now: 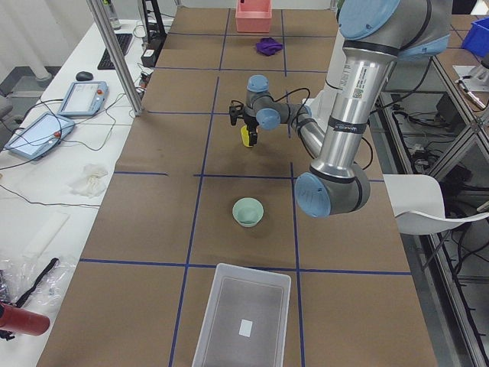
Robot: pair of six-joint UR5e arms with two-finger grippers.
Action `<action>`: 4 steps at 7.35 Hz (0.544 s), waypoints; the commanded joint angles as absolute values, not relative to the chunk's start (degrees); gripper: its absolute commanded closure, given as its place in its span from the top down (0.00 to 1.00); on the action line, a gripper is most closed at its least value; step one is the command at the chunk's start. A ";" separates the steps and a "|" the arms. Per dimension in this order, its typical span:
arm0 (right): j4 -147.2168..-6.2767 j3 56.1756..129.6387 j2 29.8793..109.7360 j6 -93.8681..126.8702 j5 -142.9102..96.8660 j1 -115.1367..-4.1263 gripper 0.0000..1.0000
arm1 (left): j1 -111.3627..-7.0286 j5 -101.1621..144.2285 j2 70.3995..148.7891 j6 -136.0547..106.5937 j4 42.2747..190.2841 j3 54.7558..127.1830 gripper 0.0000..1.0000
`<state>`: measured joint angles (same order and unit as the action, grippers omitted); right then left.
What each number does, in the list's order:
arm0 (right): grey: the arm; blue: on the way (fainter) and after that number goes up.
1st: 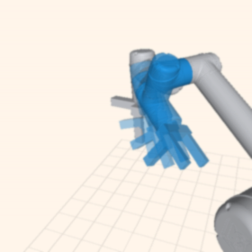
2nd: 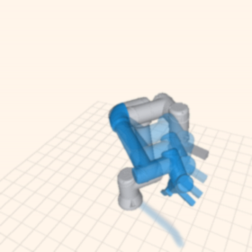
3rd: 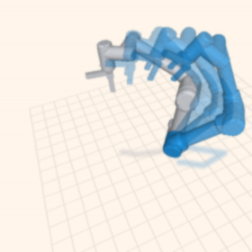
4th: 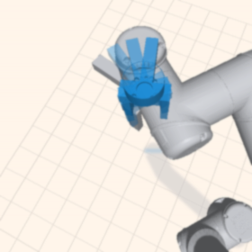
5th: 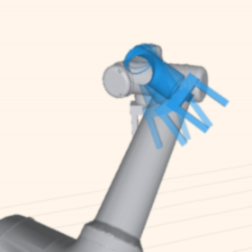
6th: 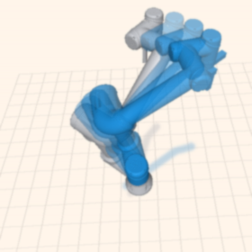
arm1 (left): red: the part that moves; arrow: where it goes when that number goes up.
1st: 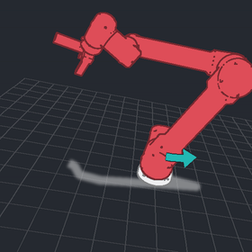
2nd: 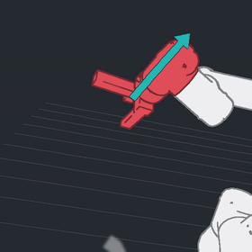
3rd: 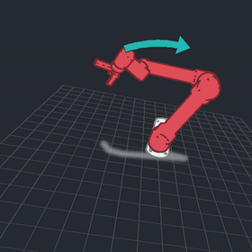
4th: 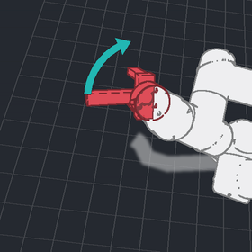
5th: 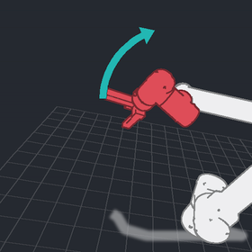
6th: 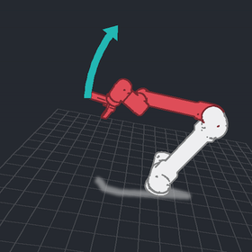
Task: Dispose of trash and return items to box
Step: 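Lower the left gripper onto the yellow cup rim and close it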
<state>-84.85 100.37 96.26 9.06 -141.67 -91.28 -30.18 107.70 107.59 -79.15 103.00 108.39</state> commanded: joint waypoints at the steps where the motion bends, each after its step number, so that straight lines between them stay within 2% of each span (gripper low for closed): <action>1: -84.82 100.46 96.15 9.05 -141.77 -91.23 1.00 | -29.36 107.75 107.75 -79.10 102.75 107.84 0.15; 2: -84.81 100.46 96.15 9.05 -141.59 -91.23 1.00 | -29.36 107.84 107.75 -79.10 102.40 107.93 0.00; 4: -84.81 100.55 96.15 9.14 -142.12 -91.32 1.00 | -29.62 108.28 107.84 -79.10 102.39 108.63 0.00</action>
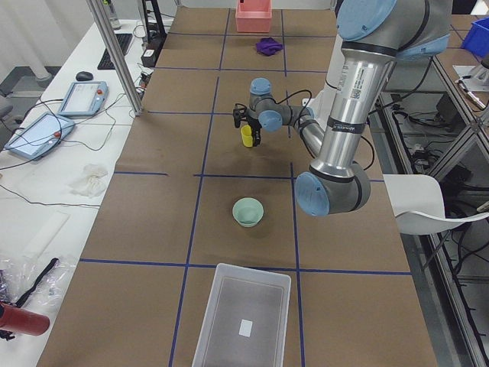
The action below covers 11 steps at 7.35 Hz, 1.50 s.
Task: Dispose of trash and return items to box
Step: 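Lift the yellow cup with left gripper while right gripper reaches the cloth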
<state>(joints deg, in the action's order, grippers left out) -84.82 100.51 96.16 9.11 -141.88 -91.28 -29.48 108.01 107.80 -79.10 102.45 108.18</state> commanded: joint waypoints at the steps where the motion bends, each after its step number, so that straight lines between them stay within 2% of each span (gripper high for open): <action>1: -84.81 100.55 96.15 9.14 -142.21 -91.23 1.00 | -31.19 109.24 108.02 -79.10 102.22 110.20 0.00; 3: -84.64 102.38 96.41 13.58 -141.51 -88.35 1.00 | -41.87 114.68 108.97 -77.36 94.71 114.94 0.00; 5: -82.98 109.39 99.99 22.64 -138.45 -81.77 1.00 | -47.26 114.79 111.70 -69.91 84.50 118.56 0.00; 8: -58.77 110.13 111.67 39.43 -130.12 -68.00 1.00 | -52.63 114.79 111.53 -63.39 83.50 119.09 0.00; 11: -54.76 109.78 115.49 40.25 -123.16 -59.01 1.00 | -58.86 114.87 110.92 -52.70 80.70 119.53 0.00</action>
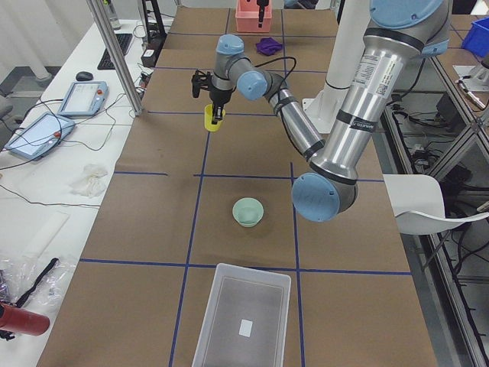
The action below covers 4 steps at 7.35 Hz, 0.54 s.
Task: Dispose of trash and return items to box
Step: 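Lift the yellow cup with left gripper while right gripper reaches the cloth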
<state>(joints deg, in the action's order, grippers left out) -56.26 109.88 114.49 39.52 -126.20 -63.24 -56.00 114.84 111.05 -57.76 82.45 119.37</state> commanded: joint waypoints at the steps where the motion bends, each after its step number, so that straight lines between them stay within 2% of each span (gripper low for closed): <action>1: -52.58 109.51 115.49 44.78 -120.26 -54.19 1.00 | -60.71 114.96 109.44 -49.17 79.99 120.66 0.00; 4: -42.99 105.21 114.79 55.70 -111.04 -40.65 1.00 | -67.66 117.95 104.86 -36.86 79.98 121.46 0.00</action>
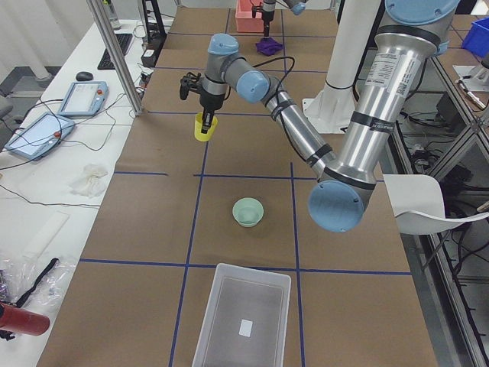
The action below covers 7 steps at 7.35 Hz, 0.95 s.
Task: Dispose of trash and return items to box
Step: 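Carry the cup off the table while right gripper lifts the purple cloth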
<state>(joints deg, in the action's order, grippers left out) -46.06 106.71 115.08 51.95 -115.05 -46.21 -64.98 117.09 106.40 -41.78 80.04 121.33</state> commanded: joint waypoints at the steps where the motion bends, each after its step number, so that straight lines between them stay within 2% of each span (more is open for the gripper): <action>1: -42.98 105.21 114.79 55.90 -110.83 -39.21 1.00 | -68.63 117.95 104.68 -34.65 79.98 121.29 0.00; 2: -42.89 104.33 114.70 55.81 -110.83 -38.24 1.00 | -68.82 117.95 104.59 -33.93 79.98 121.12 0.00; 3: -42.89 104.15 114.70 55.81 -110.83 -38.23 0.93 | -68.99 117.95 104.68 -33.84 79.98 121.03 0.00; 4: -42.89 104.06 114.70 55.20 -110.83 -38.32 0.36 | -68.99 117.95 104.68 -33.92 79.98 121.03 0.00; 5: -42.98 103.98 114.78 55.02 -110.83 -38.41 0.00 | -68.99 117.95 104.68 -33.84 79.98 120.94 0.00; 7: -42.98 104.59 114.87 54.93 -111.00 -38.85 0.00 | -68.99 117.95 104.68 -33.84 79.98 120.67 0.00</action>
<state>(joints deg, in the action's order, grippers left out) -42.97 104.25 114.80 55.01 -110.91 -38.59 -68.99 117.95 104.68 -33.85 79.98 120.81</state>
